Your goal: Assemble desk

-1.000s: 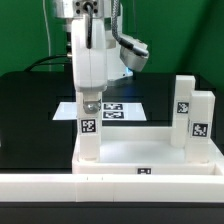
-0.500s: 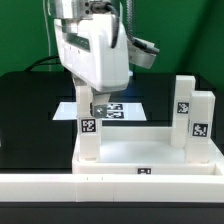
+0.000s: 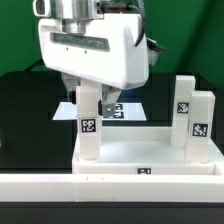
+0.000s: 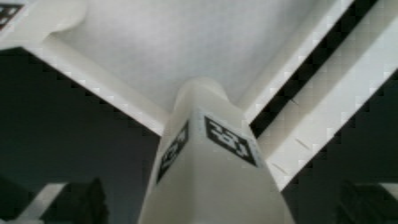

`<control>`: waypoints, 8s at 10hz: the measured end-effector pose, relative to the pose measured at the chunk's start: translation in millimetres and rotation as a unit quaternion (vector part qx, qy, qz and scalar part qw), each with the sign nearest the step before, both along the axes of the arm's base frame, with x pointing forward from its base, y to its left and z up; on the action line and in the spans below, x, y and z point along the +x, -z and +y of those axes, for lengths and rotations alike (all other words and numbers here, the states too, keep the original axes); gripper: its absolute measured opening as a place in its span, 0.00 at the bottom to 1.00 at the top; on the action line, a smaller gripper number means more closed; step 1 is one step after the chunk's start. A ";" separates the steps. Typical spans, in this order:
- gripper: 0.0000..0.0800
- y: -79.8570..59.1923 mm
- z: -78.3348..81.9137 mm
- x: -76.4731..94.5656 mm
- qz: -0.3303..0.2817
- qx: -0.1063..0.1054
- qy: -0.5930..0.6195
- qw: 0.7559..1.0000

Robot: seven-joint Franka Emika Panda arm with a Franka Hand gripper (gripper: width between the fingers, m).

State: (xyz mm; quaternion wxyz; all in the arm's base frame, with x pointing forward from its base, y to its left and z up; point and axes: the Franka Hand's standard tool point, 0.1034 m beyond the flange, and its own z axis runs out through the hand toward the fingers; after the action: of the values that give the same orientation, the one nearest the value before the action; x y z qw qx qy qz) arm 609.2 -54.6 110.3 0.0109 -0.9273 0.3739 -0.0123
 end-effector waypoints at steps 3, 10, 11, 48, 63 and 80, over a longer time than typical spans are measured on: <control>0.81 0.3 1.9 0.3 -0.001 -0.006 -0.095 0.995; 0.81 1.8 -2.6 -1.4 -0.002 -0.016 -0.351 0.936; 0.81 1.8 -3.4 -1.5 -0.002 -0.017 -0.371 0.929; 0.81 4.9 -9.9 -3.5 -0.006 0.015 0.062 0.998; 0.48 6.7 5.1 -2.2 -0.001 -0.024 -0.394 0.919; 0.36 9.1 -1.3 -4.7 -0.005 0.009 0.138 0.990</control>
Offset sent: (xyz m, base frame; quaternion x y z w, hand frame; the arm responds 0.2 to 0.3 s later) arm 0.0002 0.0061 0.0026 -0.0083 0.0073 -0.2235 0.9746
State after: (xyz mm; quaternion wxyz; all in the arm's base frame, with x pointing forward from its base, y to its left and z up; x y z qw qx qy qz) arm 604.5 -55.9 101.2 0.0196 -0.8665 0.4985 -0.0150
